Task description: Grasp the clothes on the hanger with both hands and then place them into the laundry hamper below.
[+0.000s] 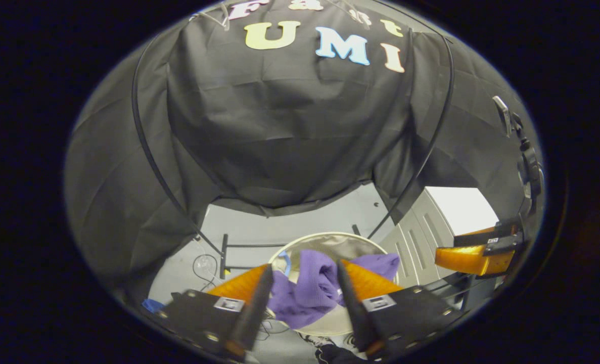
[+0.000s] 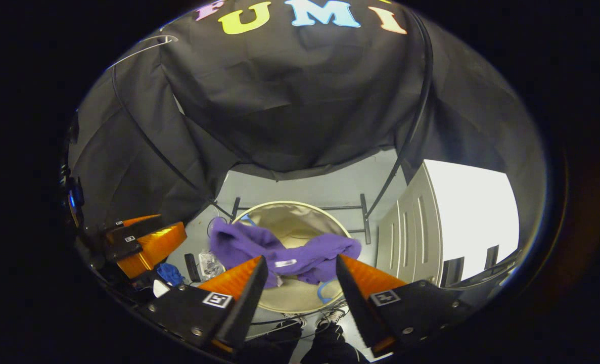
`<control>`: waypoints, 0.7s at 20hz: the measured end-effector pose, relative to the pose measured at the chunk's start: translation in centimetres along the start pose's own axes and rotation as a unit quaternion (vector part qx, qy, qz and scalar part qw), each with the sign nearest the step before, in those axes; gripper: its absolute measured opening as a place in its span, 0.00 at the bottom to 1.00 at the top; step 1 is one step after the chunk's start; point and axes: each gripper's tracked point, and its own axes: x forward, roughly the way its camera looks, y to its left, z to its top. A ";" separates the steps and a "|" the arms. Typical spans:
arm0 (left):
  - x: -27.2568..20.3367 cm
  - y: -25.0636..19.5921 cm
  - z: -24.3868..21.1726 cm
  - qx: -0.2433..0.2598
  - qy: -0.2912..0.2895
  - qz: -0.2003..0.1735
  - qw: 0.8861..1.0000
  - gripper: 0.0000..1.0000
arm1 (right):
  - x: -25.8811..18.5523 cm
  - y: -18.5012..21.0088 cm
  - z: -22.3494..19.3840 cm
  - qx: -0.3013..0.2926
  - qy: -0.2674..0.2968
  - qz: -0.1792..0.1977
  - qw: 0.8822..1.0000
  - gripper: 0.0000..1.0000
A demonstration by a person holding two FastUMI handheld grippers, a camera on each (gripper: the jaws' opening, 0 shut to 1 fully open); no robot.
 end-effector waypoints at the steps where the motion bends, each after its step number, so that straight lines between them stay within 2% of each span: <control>1: -0.7 0.8 0.6 0.008 -0.008 0.016 1.000 0.75 | -0.5 -0.2 0.6 -0.002 -0.008 -0.007 1.000 0.87; 2: -1.3 1.3 1.3 0.013 -0.015 0.027 0.999 0.92 | -1.1 -0.5 1.5 -0.002 -0.019 -0.015 1.000 0.95; 3: -1.9 1.6 2.1 0.013 -0.023 0.034 0.999 0.95 | -1.9 -0.6 2.5 -0.001 -0.034 -0.020 0.999 0.94; 8: -6.7 2.9 7.7 0.000 -0.078 0.038 0.996 0.96 | -7.7 -1.4 9.2 -0.002 -0.131 -0.044 0.990 0.94; 13: -13.9 5.0 15.6 0.003 -0.162 0.055 0.985 0.95 | -13.5 -2.1 14.3 -0.003 -0.211 -0.065 0.975 0.94; 14: -15.5 5.4 17.6 0.000 -0.184 0.056 0.981 0.89 | -14.6 -2.0 15.1 -0.007 -0.222 -0.065 0.973 0.94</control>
